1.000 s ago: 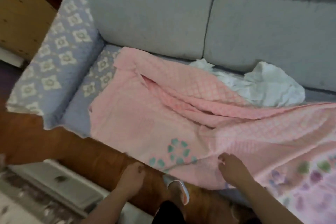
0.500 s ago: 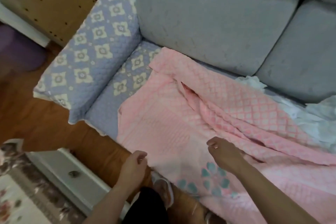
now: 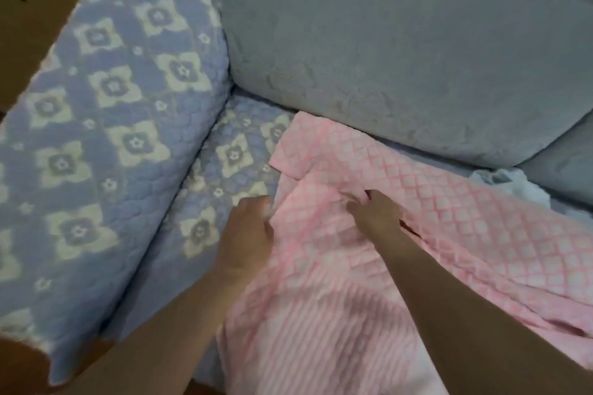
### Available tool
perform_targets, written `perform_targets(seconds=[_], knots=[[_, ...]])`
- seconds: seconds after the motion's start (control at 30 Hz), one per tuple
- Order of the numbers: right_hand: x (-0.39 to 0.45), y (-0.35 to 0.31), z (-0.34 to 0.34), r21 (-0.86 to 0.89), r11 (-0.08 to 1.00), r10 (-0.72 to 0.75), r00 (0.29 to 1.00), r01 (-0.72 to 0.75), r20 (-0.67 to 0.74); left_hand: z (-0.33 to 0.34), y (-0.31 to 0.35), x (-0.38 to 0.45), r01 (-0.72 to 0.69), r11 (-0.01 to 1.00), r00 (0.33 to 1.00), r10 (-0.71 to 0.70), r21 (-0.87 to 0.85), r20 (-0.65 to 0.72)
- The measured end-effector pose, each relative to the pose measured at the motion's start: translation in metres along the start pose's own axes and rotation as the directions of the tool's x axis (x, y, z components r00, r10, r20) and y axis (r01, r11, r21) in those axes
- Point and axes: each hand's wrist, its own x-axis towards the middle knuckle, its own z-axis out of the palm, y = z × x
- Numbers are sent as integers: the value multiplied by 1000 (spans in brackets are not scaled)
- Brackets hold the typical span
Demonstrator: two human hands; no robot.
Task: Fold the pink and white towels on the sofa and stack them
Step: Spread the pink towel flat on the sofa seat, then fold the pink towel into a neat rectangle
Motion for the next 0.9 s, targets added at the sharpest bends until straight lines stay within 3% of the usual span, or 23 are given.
perform_targets(seconds=[0.07, 0.13, 0.2, 0.27, 0.37, 0.43, 0.5, 0.57, 0.63, 0.7, 0.77, 0.83, 0.9], knots=[[-5, -7, 7, 70, 992, -107, 994, 109, -22, -5, -13, 41, -199, 972, 980, 200, 126, 3], [-26, -4, 7, 20, 959, -279, 956, 282, -90, -8, -13, 82, -361, 885, 933, 342, 295, 115], [-60, 6, 3, -133, 837, -546, 825, 531, -142, -8, -4, 116, -511, 758, 858, 416, 406, 302], [-102, 19, 0, -149, 698, -709, 705, 701, -3, -6, 7, 139, -589, 688, 797, 407, 424, 447], [-157, 42, 6, -25, 731, -641, 699, 682, 317, -4, 29, 156, -650, 630, 755, 468, 426, 460], [-180, 57, 14, 33, 796, -570, 730, 605, 377, -12, 48, 163, -611, 642, 790, 467, 463, 397], [-193, 65, 12, 52, 843, -526, 800, 535, 288, -24, 63, 163, -525, 742, 848, 417, 416, 326], [-206, 64, -2, 58, 844, -536, 832, 534, 145, -44, 81, 146, -371, 916, 912, 330, 149, 244], [-229, 53, -24, 31, 821, -570, 821, 569, 34, -84, 108, 111, -207, 968, 952, 232, -140, 199], [-265, 37, -57, 2, 789, -612, 787, 614, -77, -133, 148, 62, -101, 928, 968, 174, -358, 178], [-305, 26, -101, -14, 734, -674, 727, 679, -131, -181, 193, 9, 2, 819, 960, 158, -574, 229], [-344, 23, -146, -27, 676, -730, 664, 736, -165, -224, 236, -39, 126, 683, 914, 202, -720, 352], [-386, 22, -193, -2, 631, -761, 618, 776, -195, -259, 274, -80, 188, 626, 847, 287, -757, 448]])
